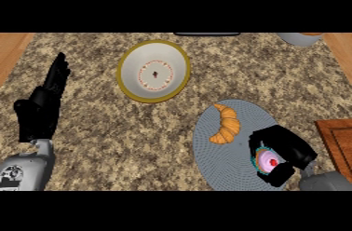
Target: Pick the cupcake from the placemat and place it in the bowl
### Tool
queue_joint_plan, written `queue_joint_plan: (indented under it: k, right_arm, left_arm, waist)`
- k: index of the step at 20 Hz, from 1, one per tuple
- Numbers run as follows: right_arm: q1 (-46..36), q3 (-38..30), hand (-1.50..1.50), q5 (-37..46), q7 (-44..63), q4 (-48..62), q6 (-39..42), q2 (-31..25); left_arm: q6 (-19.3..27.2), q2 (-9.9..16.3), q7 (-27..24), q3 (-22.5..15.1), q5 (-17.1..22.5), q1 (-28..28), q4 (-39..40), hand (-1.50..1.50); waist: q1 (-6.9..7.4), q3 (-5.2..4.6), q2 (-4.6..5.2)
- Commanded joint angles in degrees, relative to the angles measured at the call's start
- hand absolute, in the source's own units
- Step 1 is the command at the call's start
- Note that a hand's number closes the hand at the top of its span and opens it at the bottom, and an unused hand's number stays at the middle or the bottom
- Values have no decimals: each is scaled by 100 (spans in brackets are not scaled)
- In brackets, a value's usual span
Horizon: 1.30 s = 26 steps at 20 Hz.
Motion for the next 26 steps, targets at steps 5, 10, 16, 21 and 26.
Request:
queue_joint_plan:
  k: [5, 10, 16, 21, 26]
  right_arm:
    - [-77, 1843, 150, 1041, 1420, -1217, -151, 1687]
    - [-538, 3179, 150, 1183, 2279, -770, -453, 2244]
    - [-432, 4170, 150, 358, 3316, -1423, -2135, 2269]
    - [-817, 4568, 150, 546, 4434, -1747, -3497, 2274]
    - [-1778, 4532, 150, 846, 5723, -1644, -4206, 2276]
  left_arm:
    - [-89, -37, 120, -65, -54, -164, 57, 0]
    - [-196, -62, -1, -227, -83, -280, 74, 0]
    - [-136, -154, 14, -241, -83, -309, 123, 0]
    - [-109, -190, -59, -271, -119, -115, 139, 0]
    - [-24, -190, 17, -212, -165, -318, 144, 0]
  waist:
    - [120, -24, -22]
    - [574, -19, 19]
    - [432, 7, -7]
    - [358, -11, -51]
    - [316, -16, -31]
